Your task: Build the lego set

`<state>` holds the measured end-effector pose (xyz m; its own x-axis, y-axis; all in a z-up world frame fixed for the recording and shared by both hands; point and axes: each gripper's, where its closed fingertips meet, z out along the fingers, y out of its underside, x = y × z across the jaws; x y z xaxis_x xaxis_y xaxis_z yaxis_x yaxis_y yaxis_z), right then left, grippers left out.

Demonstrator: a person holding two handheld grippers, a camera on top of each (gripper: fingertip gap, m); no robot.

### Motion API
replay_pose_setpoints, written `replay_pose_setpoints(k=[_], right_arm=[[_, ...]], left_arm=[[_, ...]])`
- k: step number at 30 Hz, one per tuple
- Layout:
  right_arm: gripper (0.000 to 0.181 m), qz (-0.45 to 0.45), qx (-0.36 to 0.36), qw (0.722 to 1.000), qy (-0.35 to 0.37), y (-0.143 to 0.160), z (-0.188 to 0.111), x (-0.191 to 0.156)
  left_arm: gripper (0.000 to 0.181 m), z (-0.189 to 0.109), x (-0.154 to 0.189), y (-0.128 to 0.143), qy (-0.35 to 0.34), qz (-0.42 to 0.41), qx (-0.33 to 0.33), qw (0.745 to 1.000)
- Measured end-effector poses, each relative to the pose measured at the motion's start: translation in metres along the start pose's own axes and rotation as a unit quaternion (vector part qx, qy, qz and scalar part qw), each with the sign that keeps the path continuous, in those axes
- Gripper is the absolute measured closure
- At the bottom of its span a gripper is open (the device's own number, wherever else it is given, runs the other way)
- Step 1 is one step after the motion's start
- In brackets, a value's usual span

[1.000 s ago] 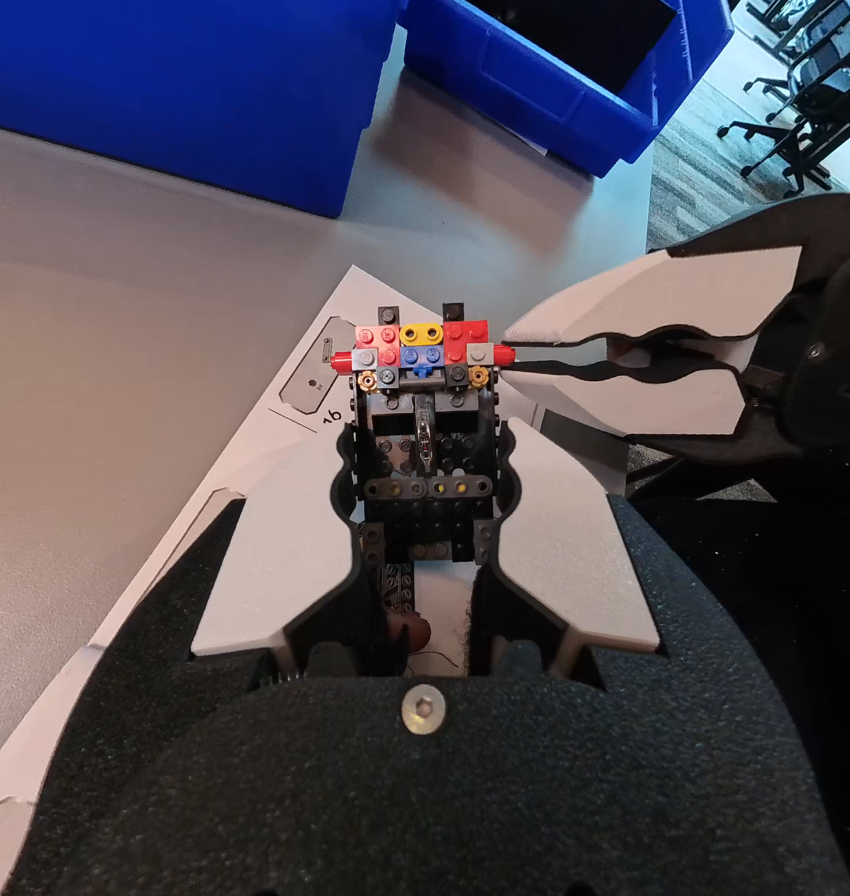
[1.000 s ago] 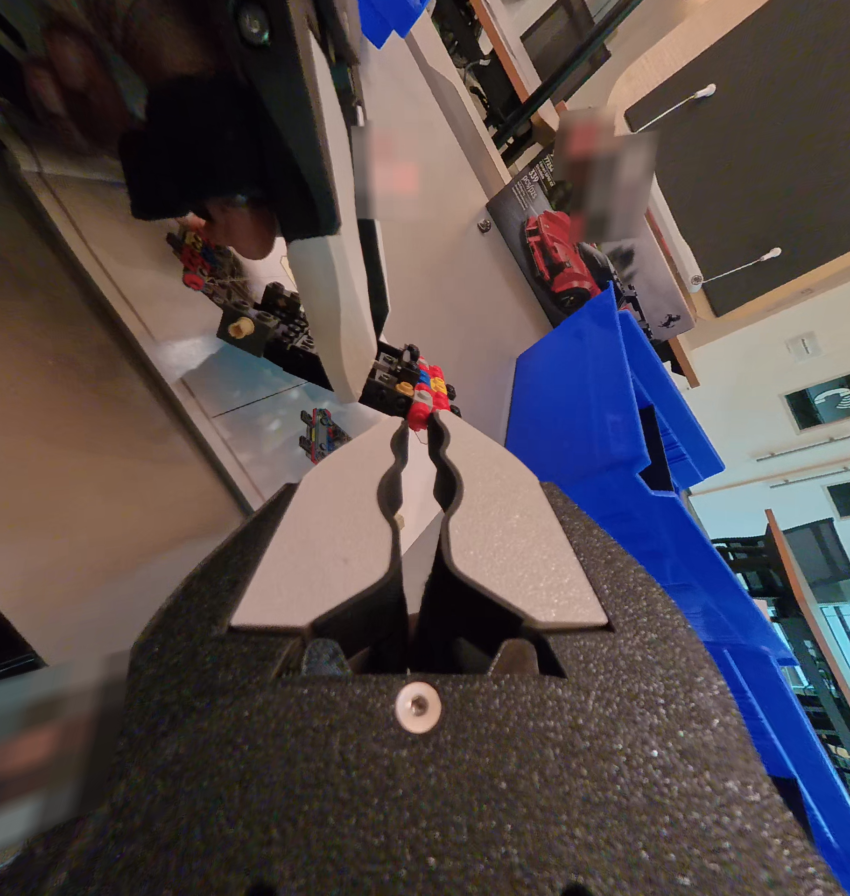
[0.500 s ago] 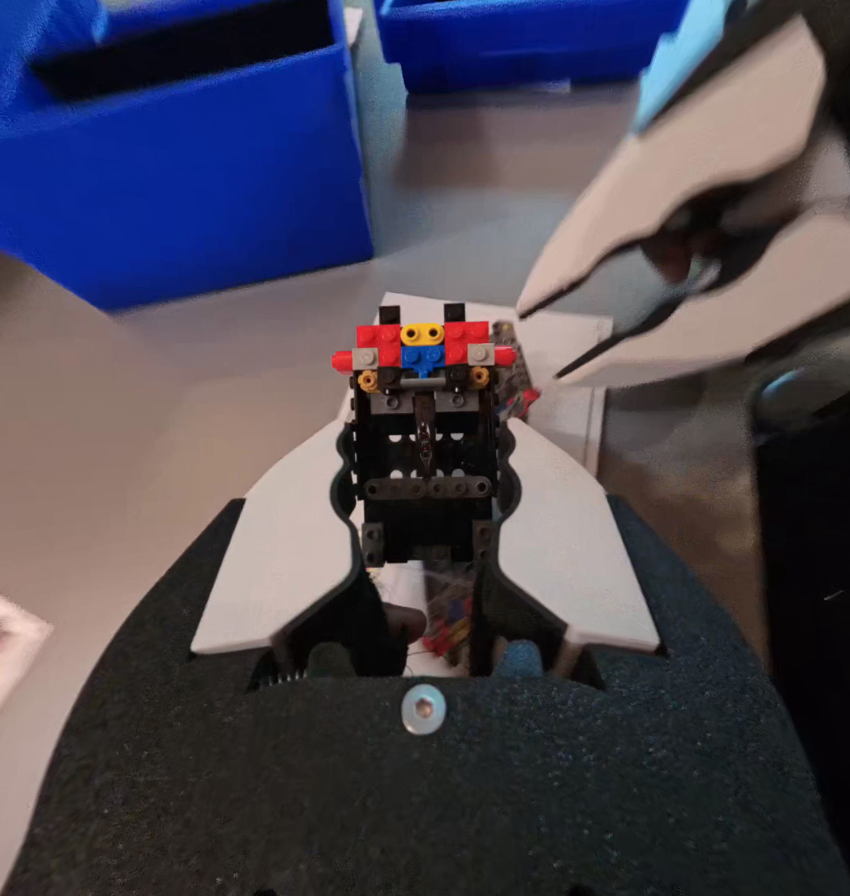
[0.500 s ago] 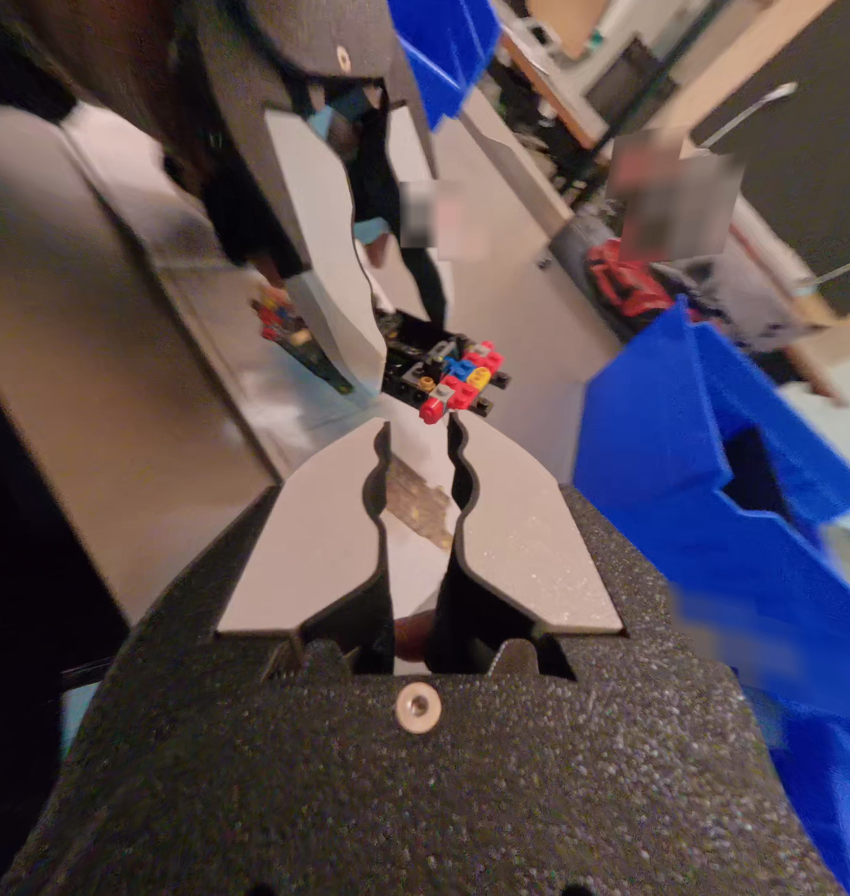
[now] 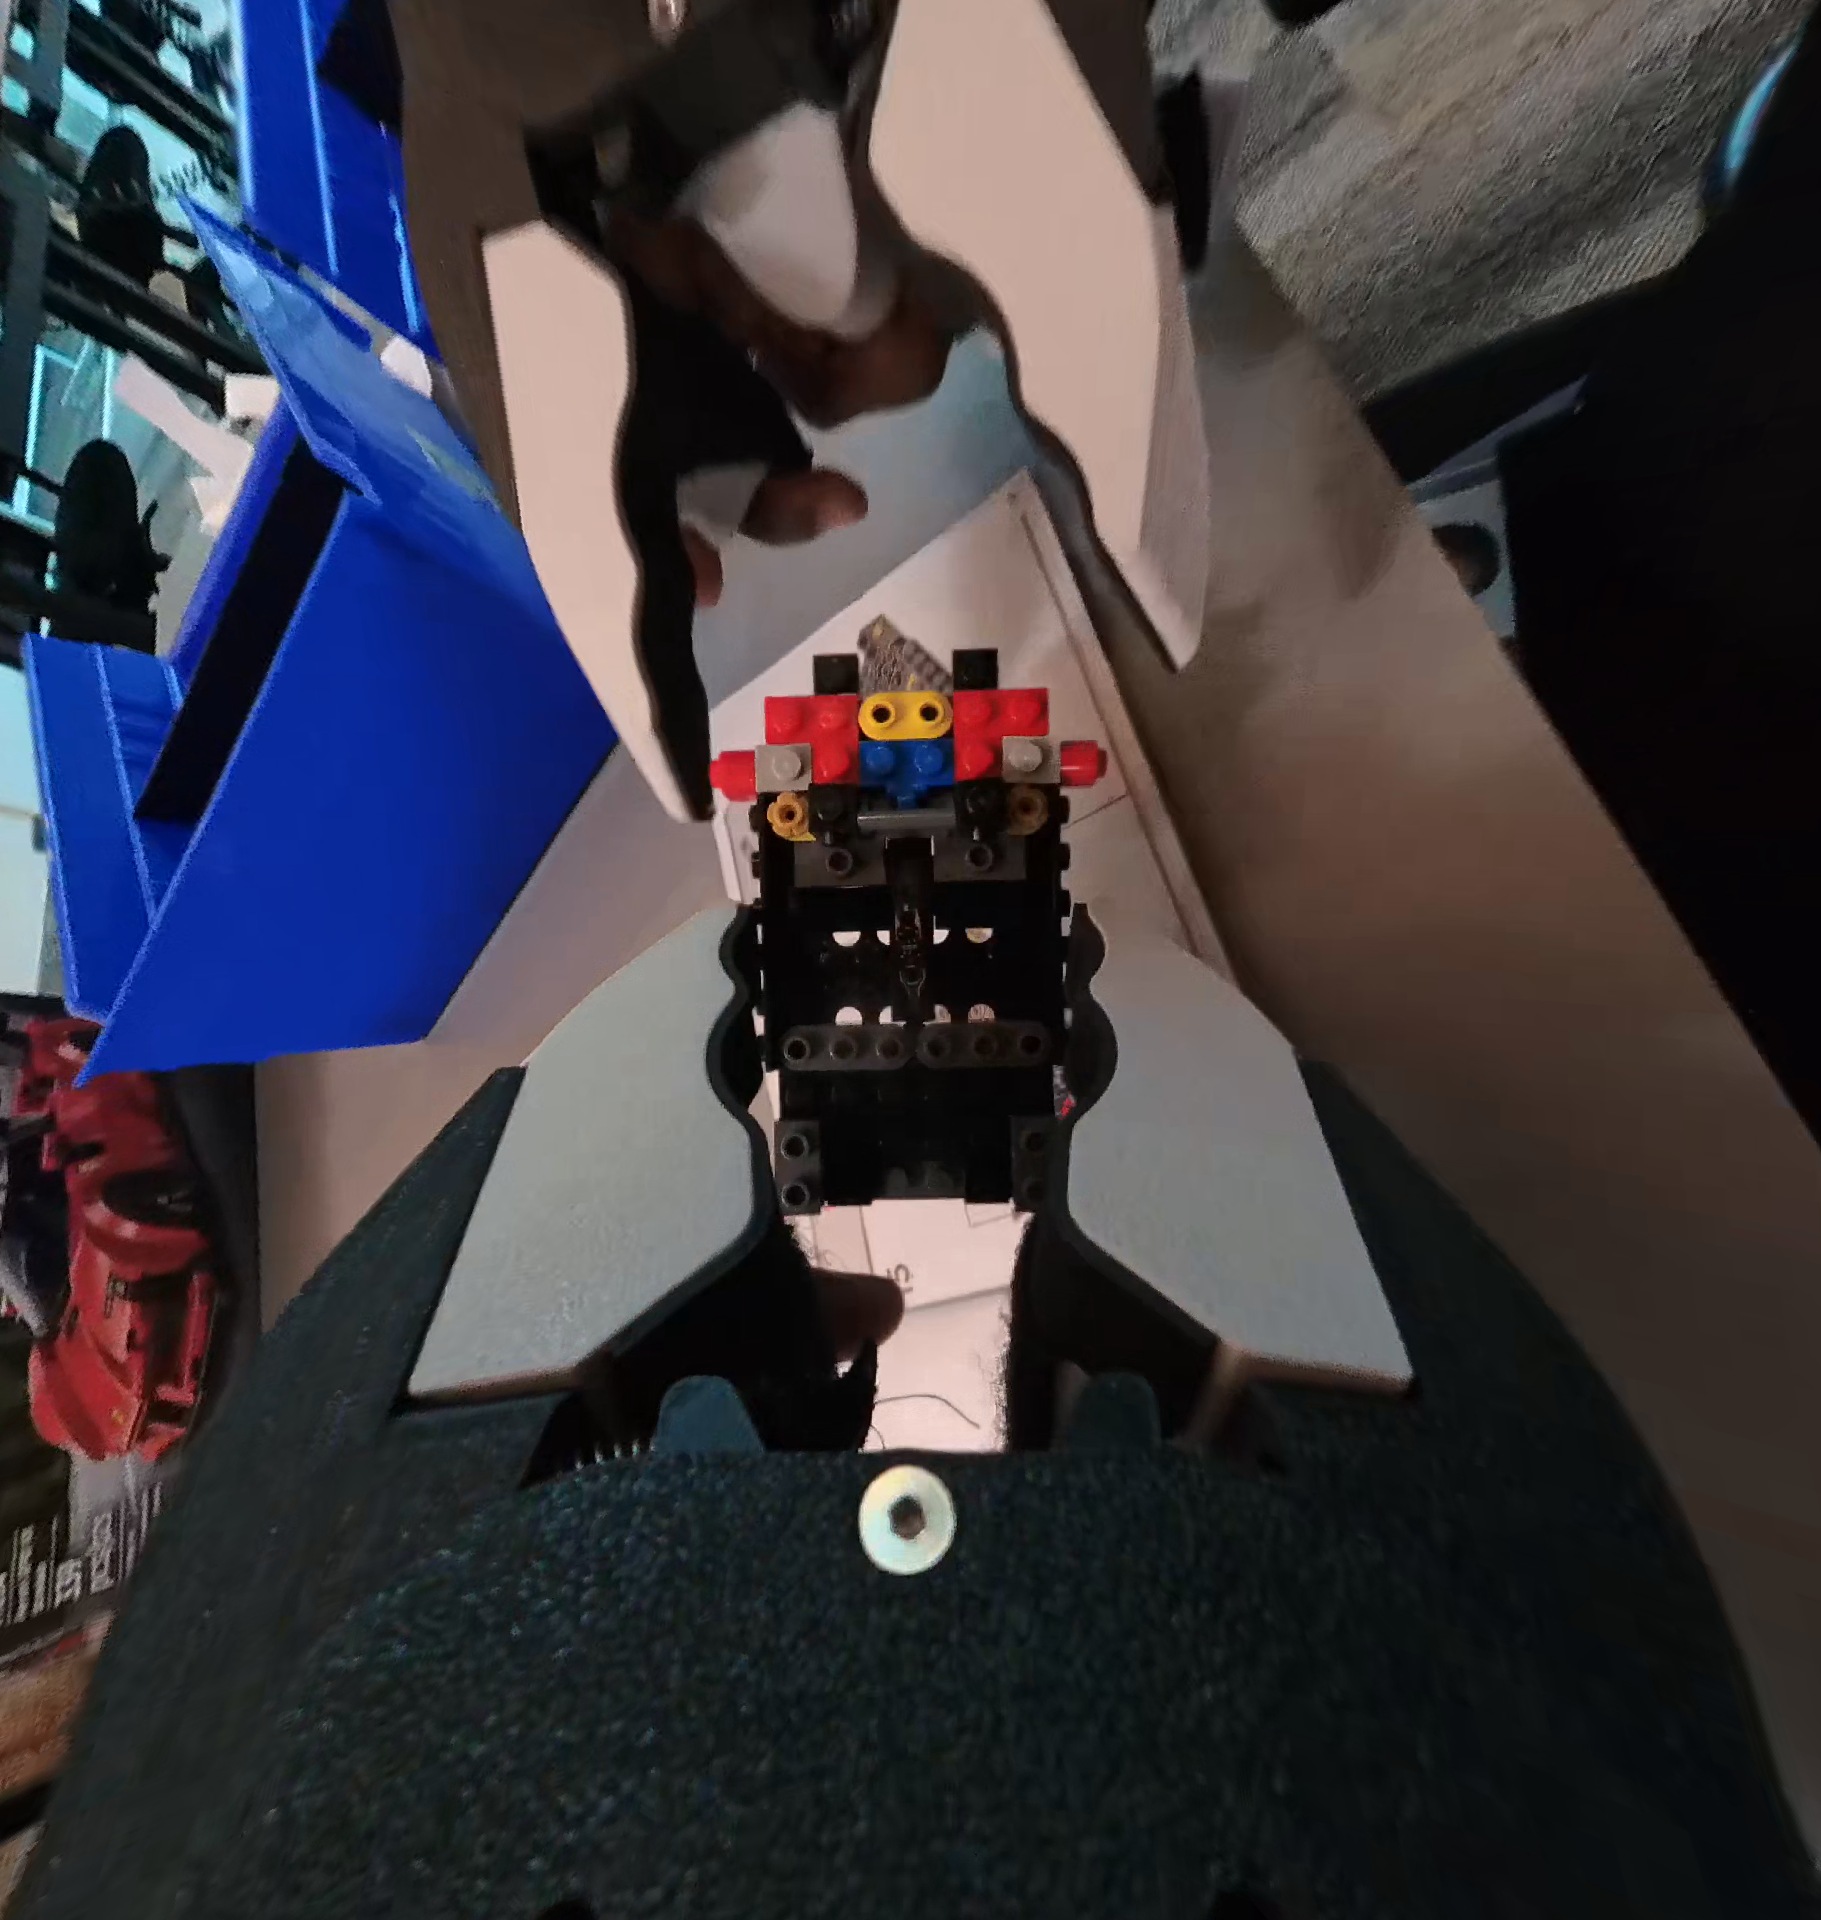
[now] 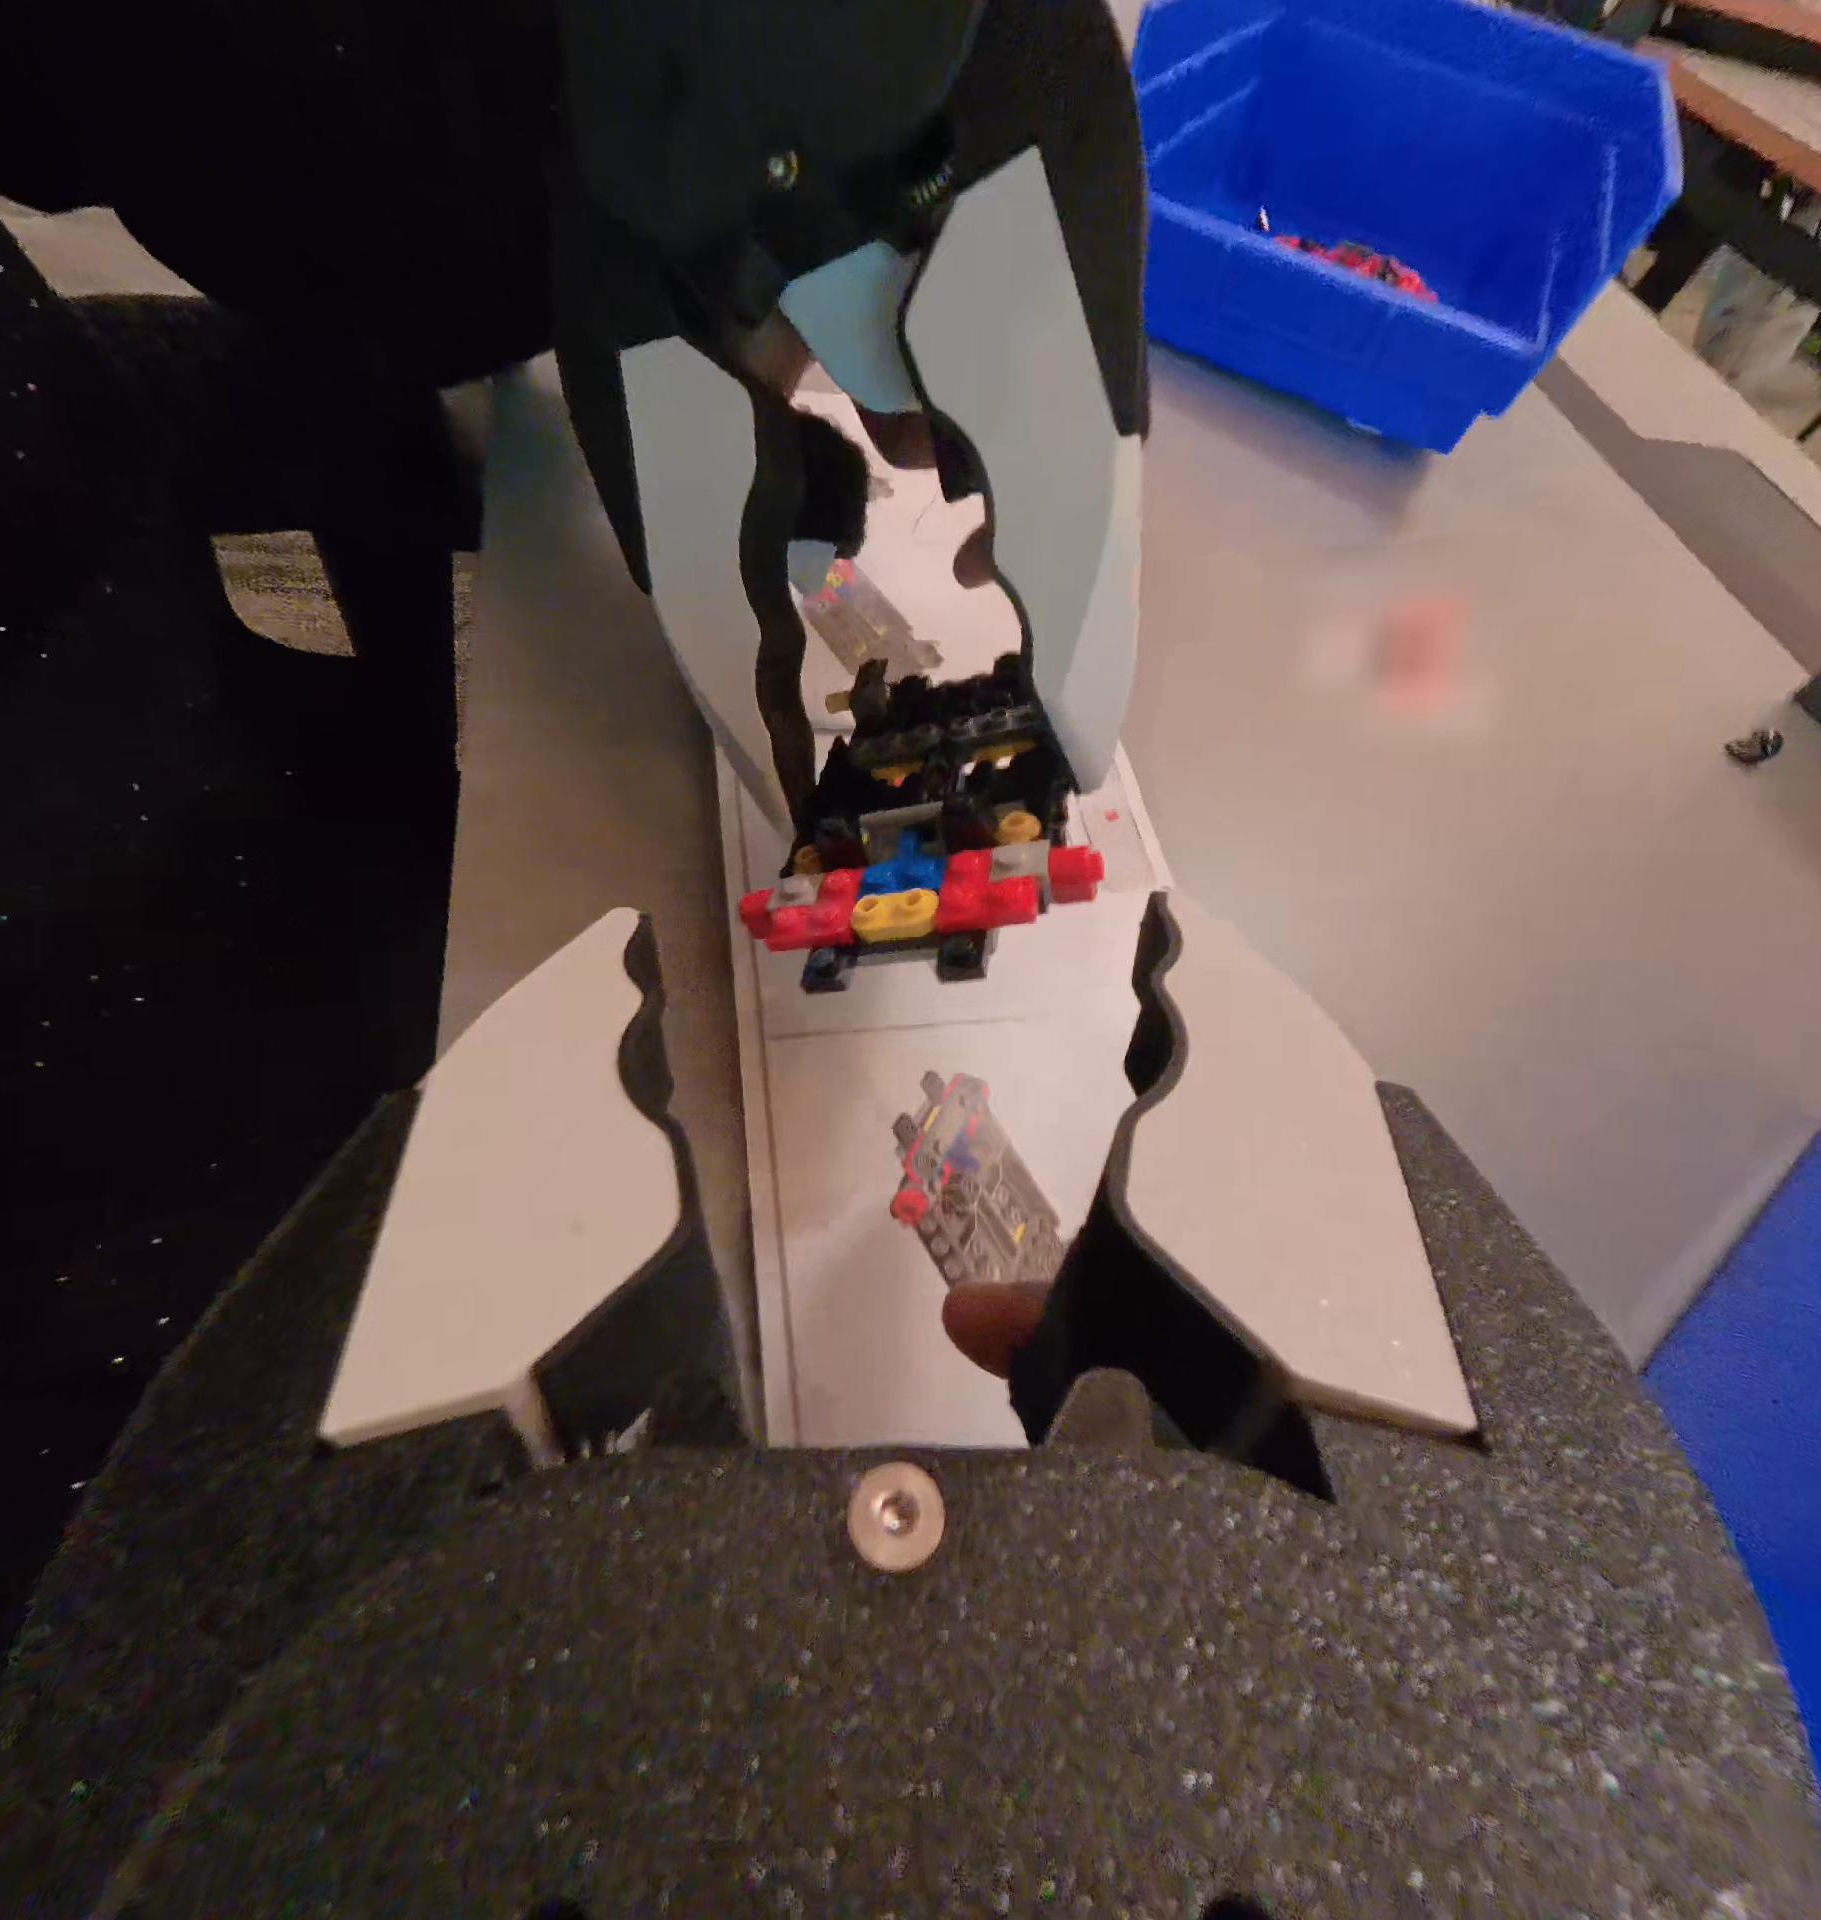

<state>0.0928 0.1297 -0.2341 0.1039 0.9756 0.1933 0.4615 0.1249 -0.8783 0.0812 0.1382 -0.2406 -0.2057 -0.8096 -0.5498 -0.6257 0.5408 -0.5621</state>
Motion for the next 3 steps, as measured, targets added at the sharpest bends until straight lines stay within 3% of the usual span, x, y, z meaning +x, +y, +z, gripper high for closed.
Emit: replay_pose_setpoints(k=[3], right_arm=[[0.104,-0.014,0.045,0.998,-0.044,-0.0134,-0.0046,-0.0093]], left_arm=[[0.125,-0.0051,0.0046,-0.0105,0.008,0.027,0.046,0.999]])
